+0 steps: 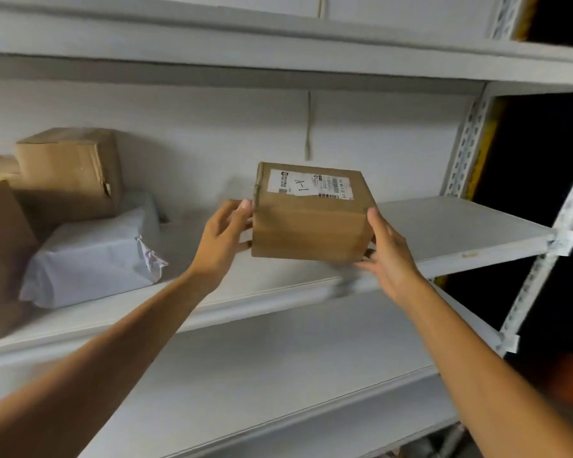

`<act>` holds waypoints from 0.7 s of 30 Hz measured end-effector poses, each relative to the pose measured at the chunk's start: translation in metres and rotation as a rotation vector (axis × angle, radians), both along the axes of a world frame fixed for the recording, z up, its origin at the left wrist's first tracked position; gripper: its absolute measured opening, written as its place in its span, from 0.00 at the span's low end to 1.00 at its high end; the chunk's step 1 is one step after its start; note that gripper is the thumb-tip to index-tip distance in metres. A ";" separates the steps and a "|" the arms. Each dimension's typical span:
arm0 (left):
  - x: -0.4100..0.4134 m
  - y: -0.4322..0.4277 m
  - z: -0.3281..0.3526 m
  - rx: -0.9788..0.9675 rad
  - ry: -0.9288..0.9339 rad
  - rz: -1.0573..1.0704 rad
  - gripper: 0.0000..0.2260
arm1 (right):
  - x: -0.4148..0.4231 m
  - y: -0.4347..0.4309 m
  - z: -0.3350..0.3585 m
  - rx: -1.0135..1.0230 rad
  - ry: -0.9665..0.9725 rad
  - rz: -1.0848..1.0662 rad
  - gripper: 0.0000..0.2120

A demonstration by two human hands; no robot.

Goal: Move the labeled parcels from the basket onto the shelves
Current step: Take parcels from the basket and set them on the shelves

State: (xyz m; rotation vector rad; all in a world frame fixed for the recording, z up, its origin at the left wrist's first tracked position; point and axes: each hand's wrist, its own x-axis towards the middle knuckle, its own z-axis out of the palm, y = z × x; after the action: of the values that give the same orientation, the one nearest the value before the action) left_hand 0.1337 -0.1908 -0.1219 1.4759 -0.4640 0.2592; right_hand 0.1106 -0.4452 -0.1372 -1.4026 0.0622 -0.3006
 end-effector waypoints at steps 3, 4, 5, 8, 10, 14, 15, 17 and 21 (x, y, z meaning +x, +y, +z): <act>0.002 -0.040 0.001 -0.099 0.089 -0.111 0.13 | -0.026 -0.036 -0.004 0.032 -0.027 -0.106 0.20; 0.003 -0.055 0.001 -0.126 0.120 -0.157 0.11 | -0.037 -0.049 -0.005 0.035 -0.037 -0.134 0.18; 0.002 -0.071 0.001 -0.145 0.155 -0.210 0.13 | -0.048 -0.061 -0.005 0.047 -0.048 -0.161 0.15; -0.006 -0.120 -0.003 -0.125 0.219 -0.377 0.18 | -0.084 -0.101 -0.010 0.108 -0.058 -0.250 0.09; -0.014 -0.154 -0.007 -0.057 0.227 -0.483 0.17 | -0.109 -0.129 -0.015 0.136 -0.040 -0.318 0.09; -0.038 -0.225 -0.014 0.041 0.306 -0.649 0.21 | -0.161 -0.181 -0.037 0.163 0.003 -0.451 0.10; -0.044 -0.241 -0.018 0.069 0.329 -0.695 0.23 | -0.175 -0.193 -0.043 0.174 0.014 -0.473 0.11; -0.056 -0.273 -0.031 0.134 0.336 -0.767 0.24 | -0.204 -0.220 -0.057 0.182 0.029 -0.500 0.13; -0.094 -0.331 -0.065 0.174 0.431 -0.850 0.09 | -0.265 -0.272 -0.092 0.169 0.076 -0.557 0.20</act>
State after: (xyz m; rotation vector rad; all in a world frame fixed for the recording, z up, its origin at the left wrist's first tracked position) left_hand 0.0400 -0.5217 -0.1873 1.3250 -0.7221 -0.7710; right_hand -0.1544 -0.7173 -0.2290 -1.2079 0.5345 -0.6859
